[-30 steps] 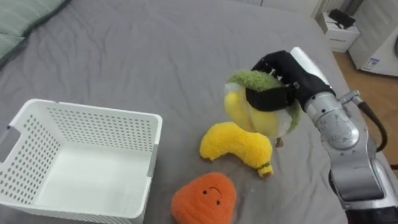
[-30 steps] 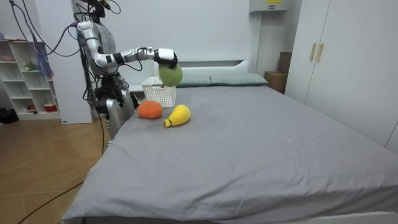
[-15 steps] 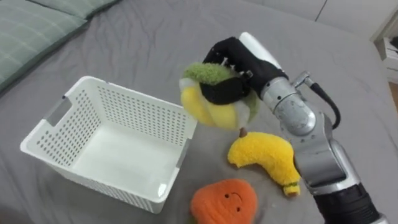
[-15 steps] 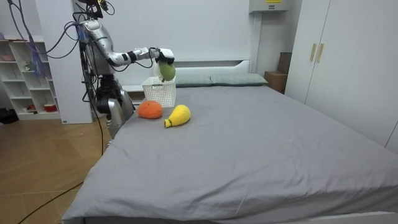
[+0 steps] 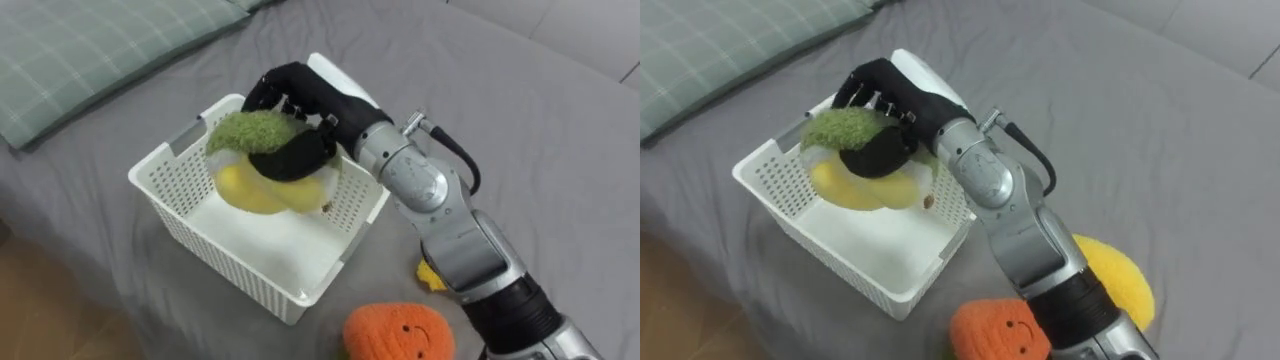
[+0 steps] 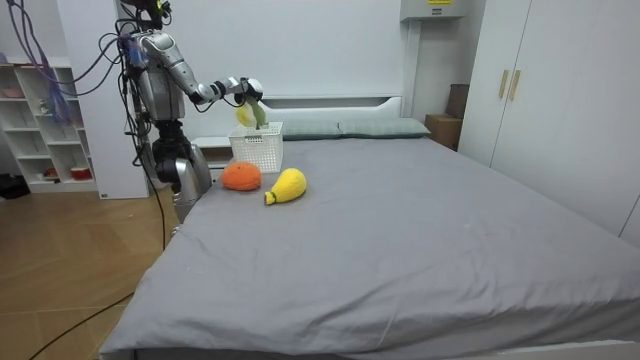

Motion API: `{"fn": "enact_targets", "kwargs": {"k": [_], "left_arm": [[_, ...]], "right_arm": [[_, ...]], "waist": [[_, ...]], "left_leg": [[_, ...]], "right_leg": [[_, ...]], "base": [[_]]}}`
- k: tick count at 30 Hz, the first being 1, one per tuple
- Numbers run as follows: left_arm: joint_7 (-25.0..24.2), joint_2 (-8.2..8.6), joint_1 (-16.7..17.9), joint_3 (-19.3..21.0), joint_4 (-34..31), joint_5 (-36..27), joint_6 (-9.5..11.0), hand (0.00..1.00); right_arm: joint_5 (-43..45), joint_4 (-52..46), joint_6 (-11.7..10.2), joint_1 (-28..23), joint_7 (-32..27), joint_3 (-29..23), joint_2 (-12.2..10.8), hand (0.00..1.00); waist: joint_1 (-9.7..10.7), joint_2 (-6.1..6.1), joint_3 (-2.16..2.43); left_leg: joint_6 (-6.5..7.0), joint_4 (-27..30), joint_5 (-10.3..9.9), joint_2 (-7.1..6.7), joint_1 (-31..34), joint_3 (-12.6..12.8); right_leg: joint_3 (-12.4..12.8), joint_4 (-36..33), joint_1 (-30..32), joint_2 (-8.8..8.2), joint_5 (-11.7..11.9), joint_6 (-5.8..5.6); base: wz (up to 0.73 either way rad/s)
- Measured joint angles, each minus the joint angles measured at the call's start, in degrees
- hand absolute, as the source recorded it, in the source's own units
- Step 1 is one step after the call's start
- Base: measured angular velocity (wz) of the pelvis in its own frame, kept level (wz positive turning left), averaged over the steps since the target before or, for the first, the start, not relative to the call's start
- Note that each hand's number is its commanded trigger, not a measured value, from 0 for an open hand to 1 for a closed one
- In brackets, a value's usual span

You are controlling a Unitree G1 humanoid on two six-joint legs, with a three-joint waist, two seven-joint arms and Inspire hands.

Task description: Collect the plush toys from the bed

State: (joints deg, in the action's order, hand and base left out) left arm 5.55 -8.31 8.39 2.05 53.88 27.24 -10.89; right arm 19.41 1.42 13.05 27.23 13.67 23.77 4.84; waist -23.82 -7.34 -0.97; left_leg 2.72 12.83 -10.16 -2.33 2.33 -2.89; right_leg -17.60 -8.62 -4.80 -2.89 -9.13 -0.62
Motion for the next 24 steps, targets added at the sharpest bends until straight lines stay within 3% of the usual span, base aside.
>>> {"fn": "enact_targets", "kwargs": {"k": [4,10,24], "left_arm": [[0.0,-0.17,-0.24,0.06,-0.02,-0.02,-0.02,0.0],[-0.07,-0.36,-0.13,0.16,-0.33,0.55,-0.05,0.0],[-0.05,-0.33,-0.13,0.02,-3.35,1.28,-0.09,0.0]], "right_arm": [[-1.2,0.73,-0.16,0.33,-1.99,0.09,0.02,0.0],[-1.13,3.74,-0.55,0.33,-2.6,0.1,0.11,0.0],[0.98,5.02,-1.05,0.32,-2.98,0.24,1.26,0.0]], "waist": [[-0.15,-0.45,-0.02],[0.01,-1.58,-0.6],[1.2,-1.53,-0.58]], "left_leg": [[0.25,-0.02,0.28,-0.49,-0.03,-0.58],[0.32,0.13,0.32,-0.53,0.14,-0.58],[0.32,-0.11,0.35,-0.43,0.12,-0.14]], "right_leg": [[-0.07,0.01,-0.31,-0.05,-0.12,-0.19],[-0.15,-0.03,-0.28,-0.08,-0.11,-0.2],[0.28,-0.01,0.07,-0.06,-0.1,-0.21]], "base": [[0.08],[0.0],[-0.01]]}}
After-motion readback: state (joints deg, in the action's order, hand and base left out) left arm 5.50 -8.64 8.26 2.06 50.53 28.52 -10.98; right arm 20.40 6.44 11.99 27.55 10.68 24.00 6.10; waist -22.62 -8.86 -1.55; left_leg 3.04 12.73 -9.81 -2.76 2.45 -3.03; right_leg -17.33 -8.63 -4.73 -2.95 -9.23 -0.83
